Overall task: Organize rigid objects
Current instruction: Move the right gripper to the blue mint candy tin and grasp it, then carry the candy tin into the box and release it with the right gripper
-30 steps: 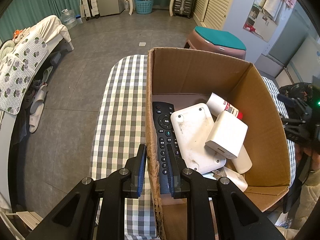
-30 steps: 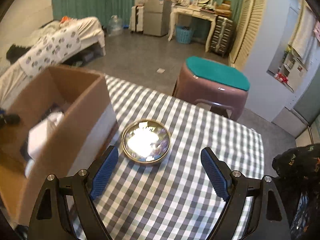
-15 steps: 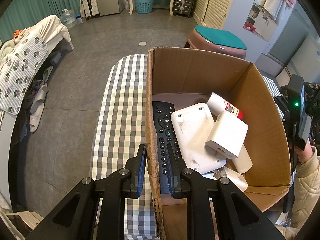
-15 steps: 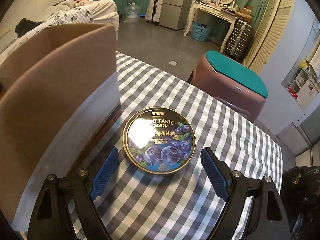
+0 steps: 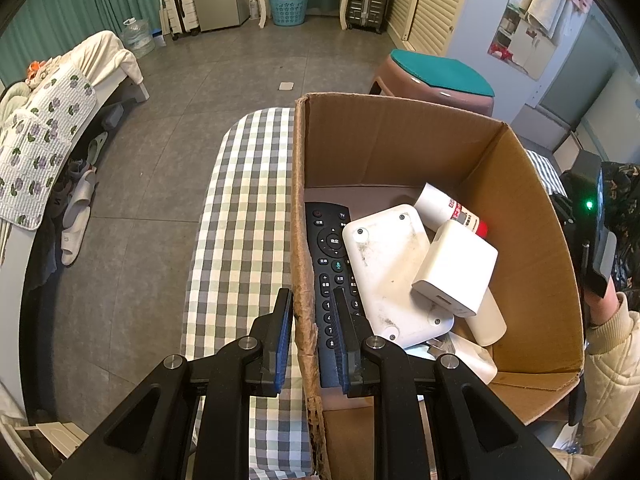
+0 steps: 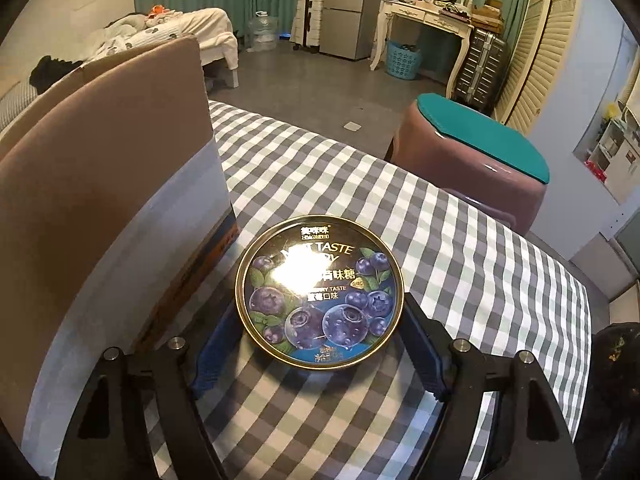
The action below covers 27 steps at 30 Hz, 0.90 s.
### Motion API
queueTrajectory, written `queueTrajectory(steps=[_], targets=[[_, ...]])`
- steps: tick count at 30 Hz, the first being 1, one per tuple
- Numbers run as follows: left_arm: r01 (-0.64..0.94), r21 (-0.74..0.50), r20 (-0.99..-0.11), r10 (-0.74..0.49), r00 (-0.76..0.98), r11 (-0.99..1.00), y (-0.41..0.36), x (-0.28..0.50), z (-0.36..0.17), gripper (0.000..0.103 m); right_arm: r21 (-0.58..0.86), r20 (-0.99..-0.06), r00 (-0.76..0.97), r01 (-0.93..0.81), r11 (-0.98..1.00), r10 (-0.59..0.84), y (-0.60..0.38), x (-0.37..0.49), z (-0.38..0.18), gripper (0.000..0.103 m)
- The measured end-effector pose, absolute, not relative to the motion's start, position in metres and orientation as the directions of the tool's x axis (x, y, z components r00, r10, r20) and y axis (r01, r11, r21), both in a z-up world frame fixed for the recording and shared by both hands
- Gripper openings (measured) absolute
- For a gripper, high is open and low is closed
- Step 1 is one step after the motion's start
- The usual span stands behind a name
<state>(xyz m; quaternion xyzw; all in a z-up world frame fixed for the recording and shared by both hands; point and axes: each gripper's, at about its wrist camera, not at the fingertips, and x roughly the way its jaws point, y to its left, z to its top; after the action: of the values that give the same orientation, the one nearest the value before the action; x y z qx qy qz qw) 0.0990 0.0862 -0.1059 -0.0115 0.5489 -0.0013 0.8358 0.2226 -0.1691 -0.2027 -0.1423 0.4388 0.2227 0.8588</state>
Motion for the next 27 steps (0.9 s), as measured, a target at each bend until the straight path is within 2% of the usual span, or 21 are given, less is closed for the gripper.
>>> queueTrajectory(steps=[12,21,27], targets=[[-0.011,-0.020,-0.917,-0.014,0.398,1.000,0.087,0.099,-0.106,0.019,-0.009,-0.789,0.557,-0.435,0.901,0.261,-0.206,0.192,-0.169,0.076],[-0.007,-0.019,-0.917,-0.015,0.399,1.000,0.088,0.099,-0.104,0.019,0.012,-0.731,0.631,-0.370,0.929,0.261,-0.212,0.171,-0.086,0.076],[-0.005,-0.026,-0.915,-0.022,0.402,1.000,0.087,0.099,-0.101,0.019,0.010,-0.664,0.667,-0.444,0.896,0.338,-0.177,0.151,-0.032,0.076]])
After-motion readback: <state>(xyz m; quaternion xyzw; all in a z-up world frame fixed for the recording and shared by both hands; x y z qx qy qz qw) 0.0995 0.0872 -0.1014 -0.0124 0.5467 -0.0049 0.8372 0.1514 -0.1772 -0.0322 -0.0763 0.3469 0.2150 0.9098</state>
